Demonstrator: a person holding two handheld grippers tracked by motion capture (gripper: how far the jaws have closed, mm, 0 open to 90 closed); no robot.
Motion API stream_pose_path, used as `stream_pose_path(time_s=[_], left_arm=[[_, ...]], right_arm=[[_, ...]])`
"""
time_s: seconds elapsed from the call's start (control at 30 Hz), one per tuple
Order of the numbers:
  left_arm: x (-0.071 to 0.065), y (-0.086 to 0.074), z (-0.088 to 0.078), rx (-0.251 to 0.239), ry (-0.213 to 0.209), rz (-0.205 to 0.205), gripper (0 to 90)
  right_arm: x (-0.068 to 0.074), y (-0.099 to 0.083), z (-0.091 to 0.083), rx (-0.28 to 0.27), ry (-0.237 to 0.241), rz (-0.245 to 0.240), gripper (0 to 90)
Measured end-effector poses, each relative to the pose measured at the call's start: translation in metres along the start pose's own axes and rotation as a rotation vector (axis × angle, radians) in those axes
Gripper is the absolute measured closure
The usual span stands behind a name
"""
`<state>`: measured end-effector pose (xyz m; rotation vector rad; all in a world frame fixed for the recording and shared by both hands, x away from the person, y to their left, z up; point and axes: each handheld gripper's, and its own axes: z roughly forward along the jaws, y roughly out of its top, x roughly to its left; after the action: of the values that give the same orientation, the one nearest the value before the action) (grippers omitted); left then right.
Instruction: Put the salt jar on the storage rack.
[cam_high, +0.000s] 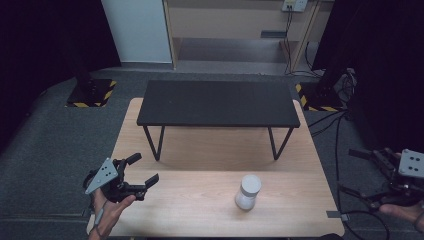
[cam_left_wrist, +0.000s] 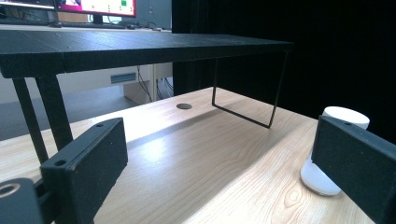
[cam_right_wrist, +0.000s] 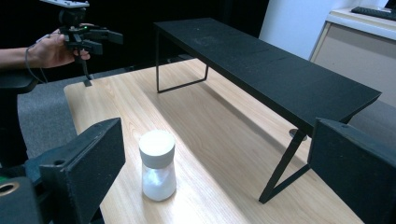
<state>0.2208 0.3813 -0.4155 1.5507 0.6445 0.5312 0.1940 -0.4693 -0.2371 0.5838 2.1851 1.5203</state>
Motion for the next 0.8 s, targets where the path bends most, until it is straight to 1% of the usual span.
stream_pose_path(time_s=[0.13,0.2,0.33,0.37,0.4,0.43,0.5,0.53,0.57,0.8], left_arm=[[0.0,0.0,0.0,-0.001,0.001,0.0,2.4],[0.0,0.0,0.0,0.002,0.001,-0.001,2.4],[0.0,0.0,0.0,0.002,0.002,0.0,2.4],[0.0,0.0,0.0,0.002,0.002,0.0,2.4],[0.0,0.0,0.0,0.002,0.004,-0.001,2.4],[0.0,0.0,0.0,0.002,0.004,-0.001,2.4],[0.0,0.0,0.0,0.003,0.004,-0.001,2.4],[0.0,0.0,0.0,0.003,0.004,-0.001,2.4],[0.0,0.0,0.0,0.004,0.005,0.0,2.4],[-0.001,0.0,-0.001,0.002,0.005,0.0,2.4]], right_arm=[[-0.003,-0.001,0.002,-0.004,0.009,-0.008,4.0],[-0.008,-0.004,0.005,-0.019,0.026,-0.018,3.9],[-0.015,-0.004,0.014,-0.009,0.048,-0.044,3.5],[-0.015,-0.004,0.014,-0.009,0.048,-0.044,3.5],[-0.017,-0.004,0.02,-0.003,0.054,-0.054,3.4],[-0.017,-0.004,0.02,-0.003,0.054,-0.054,3.4],[-0.021,-0.005,0.03,0.003,0.076,-0.053,3.3],[-0.021,-0.005,0.03,0.003,0.076,-0.053,3.3],[-0.023,-0.006,0.038,0.011,0.09,-0.057,3.3],[-0.03,-0.011,0.066,0.016,0.144,-0.072,3.4]])
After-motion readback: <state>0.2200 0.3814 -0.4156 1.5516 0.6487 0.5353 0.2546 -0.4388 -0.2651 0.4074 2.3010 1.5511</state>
